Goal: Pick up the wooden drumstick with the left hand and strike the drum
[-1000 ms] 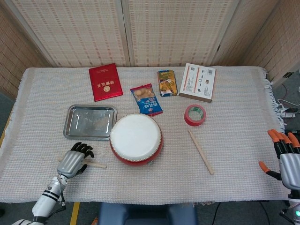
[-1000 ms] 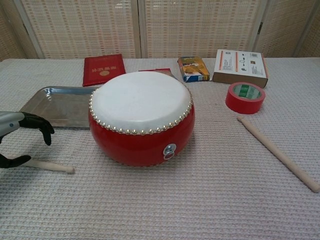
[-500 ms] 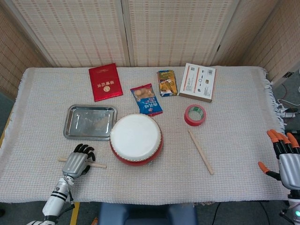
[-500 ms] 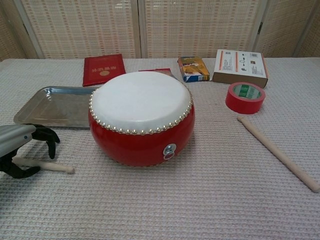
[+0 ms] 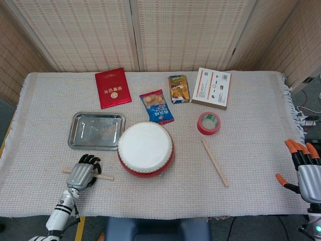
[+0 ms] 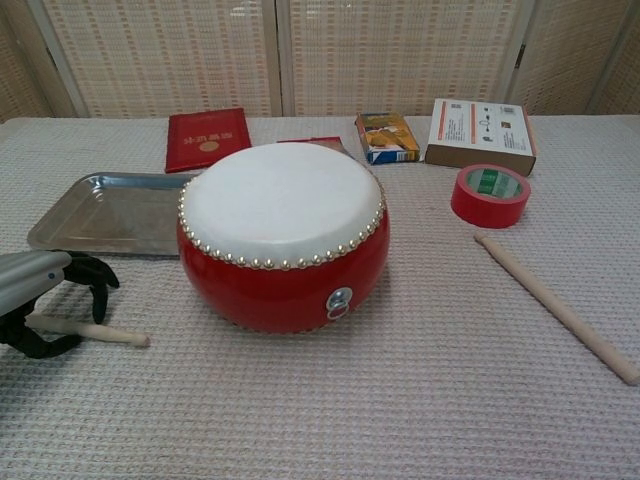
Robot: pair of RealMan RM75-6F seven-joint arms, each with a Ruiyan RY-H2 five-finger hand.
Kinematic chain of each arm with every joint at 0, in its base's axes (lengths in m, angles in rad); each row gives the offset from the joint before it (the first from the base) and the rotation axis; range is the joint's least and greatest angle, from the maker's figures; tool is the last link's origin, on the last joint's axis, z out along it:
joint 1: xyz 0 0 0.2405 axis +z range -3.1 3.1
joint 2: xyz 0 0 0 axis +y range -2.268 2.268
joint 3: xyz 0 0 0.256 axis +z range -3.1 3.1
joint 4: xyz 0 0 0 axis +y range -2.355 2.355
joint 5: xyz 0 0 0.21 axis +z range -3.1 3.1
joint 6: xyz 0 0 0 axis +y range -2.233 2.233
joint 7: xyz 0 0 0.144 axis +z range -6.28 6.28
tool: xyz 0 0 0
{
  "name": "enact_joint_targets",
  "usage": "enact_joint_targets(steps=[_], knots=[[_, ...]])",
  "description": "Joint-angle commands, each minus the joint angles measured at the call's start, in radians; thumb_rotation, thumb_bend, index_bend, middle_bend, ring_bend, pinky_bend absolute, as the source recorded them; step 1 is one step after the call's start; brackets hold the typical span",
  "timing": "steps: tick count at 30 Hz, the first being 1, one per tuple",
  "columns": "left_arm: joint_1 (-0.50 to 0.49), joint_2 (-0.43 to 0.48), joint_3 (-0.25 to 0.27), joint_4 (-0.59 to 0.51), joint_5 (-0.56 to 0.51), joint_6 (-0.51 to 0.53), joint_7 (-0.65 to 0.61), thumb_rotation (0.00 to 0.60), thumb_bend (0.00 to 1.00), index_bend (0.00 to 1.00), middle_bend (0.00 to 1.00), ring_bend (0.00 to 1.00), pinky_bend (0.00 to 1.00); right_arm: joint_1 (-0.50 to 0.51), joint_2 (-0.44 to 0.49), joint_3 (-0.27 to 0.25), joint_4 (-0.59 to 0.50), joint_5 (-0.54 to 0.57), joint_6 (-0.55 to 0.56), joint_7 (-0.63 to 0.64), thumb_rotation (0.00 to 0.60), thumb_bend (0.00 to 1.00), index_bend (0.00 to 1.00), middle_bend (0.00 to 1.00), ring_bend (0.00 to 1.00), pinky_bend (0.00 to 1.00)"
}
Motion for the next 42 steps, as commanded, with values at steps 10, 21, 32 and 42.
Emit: enact_joint_targets(steps=[10, 21, 32, 42], knots=[[-0.011, 0.008, 0.004, -0.006, -0.025, -0.024, 0.012, 0.6, 0.32, 0.51, 0.21, 0.1, 0.08, 0.003, 0.0, -0.001, 0.0, 0.007, -0.012, 0.003, 0.6, 0.2, 0.03, 0.05, 0.0, 0.0], [-0.01, 0.015, 0.004, -0.025, -0.026, -0.027, -0.043, 0.6, 0.36, 0.57, 0.21, 0.1, 0.09, 0.001, 0.004, -0.003, -0.002, 0.01, -0.017, 0.011, 0.6, 0.2, 0.03, 0.06, 0.0, 0.0], [0.049, 0.196, -0.05, -0.274, 0.013, -0.025, -0.575, 0.6, 0.39, 0.59, 0.25, 0.12, 0.1, -0.001, 0.014, -0.009, -0.011, -0.004, -0.011, 0.013, 0.6, 0.2, 0.03, 0.06, 0.0, 0.0], [0.06, 0.418, -0.065, -0.348, 0.161, -0.202, -1.502, 0.6, 0.39, 0.59, 0.29, 0.15, 0.12, -0.006, 0.018, -0.017, -0.017, -0.013, -0.008, 0.017, 0.6, 0.2, 0.03, 0.05, 0.0, 0.0]])
